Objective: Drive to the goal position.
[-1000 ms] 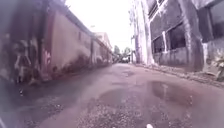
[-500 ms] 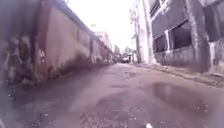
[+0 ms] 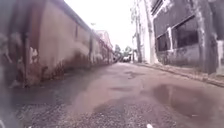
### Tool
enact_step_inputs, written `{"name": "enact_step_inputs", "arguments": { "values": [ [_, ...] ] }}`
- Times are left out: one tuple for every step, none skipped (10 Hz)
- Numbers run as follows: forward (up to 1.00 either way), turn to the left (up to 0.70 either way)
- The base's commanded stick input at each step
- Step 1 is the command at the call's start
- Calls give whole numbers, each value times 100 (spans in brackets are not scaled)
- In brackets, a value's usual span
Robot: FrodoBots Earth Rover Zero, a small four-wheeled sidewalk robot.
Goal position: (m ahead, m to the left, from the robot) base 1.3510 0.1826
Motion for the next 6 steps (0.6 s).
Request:
{"name": "enact_step_inputs", "arguments": {
  "values": [
    [60, 0],
    [60, 0],
    [60, 0],
    [60, 0],
    [60, 0],
    [60, 0]
  ]
}}
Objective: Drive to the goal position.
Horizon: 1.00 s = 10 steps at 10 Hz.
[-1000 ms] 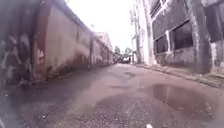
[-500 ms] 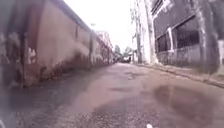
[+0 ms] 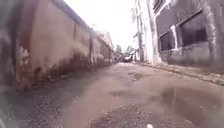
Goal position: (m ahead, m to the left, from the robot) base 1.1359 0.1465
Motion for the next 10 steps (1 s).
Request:
{"name": "enact_step_inputs", "arguments": {
  "values": [
    [60, 0],
    [60, 0],
    [60, 0],
    [60, 0],
    [60, 0],
    [60, 0],
    [60, 0],
    [60, 0],
    [60, 0],
    [60, 0]
  ]
}}
